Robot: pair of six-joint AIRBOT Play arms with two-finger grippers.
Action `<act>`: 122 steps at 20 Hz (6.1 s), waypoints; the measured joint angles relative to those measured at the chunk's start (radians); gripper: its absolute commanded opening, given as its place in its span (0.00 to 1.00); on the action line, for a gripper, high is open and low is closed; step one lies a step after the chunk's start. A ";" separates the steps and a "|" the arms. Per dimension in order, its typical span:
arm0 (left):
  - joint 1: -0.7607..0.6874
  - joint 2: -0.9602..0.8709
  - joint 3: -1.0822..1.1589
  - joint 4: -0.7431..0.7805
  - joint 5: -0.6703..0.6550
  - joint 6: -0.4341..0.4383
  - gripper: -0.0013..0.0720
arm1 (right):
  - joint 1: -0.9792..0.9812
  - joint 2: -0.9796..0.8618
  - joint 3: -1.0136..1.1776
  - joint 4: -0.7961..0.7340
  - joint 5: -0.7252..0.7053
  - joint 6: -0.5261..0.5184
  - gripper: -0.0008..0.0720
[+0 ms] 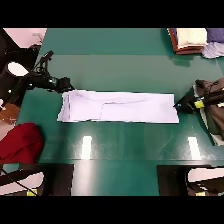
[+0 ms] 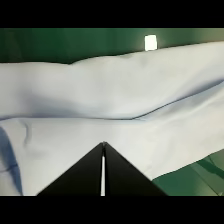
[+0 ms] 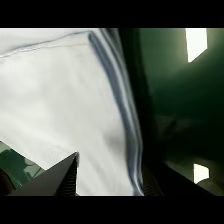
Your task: Fold the shirts.
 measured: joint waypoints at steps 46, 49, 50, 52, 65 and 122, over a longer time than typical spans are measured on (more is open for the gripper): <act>-0.330 -0.211 0.357 0.109 0.056 -0.051 0.06 | 0.734 0.106 0.661 0.163 0.005 0.142 0.04; -0.183 -0.090 0.357 0.163 0.021 -0.051 0.06 | 0.855 0.006 0.661 0.263 -0.074 0.069 0.09; -0.143 -0.057 0.357 0.174 0.014 -0.051 0.06 | 0.896 -0.029 0.661 0.285 -0.102 0.047 0.18; -0.069 -0.005 0.357 0.191 -0.003 -0.051 0.06 | 0.975 -0.098 0.665 0.320 -0.174 0.006 0.44; 0.043 0.060 0.356 0.210 -0.140 -0.050 0.06 | 0.880 -0.192 0.726 0.188 -0.040 -0.011 0.41; -0.296 0.056 0.355 0.189 0.016 -0.055 0.06 | -0.259 0.031 0.774 0.167 -0.202 0.003 0.04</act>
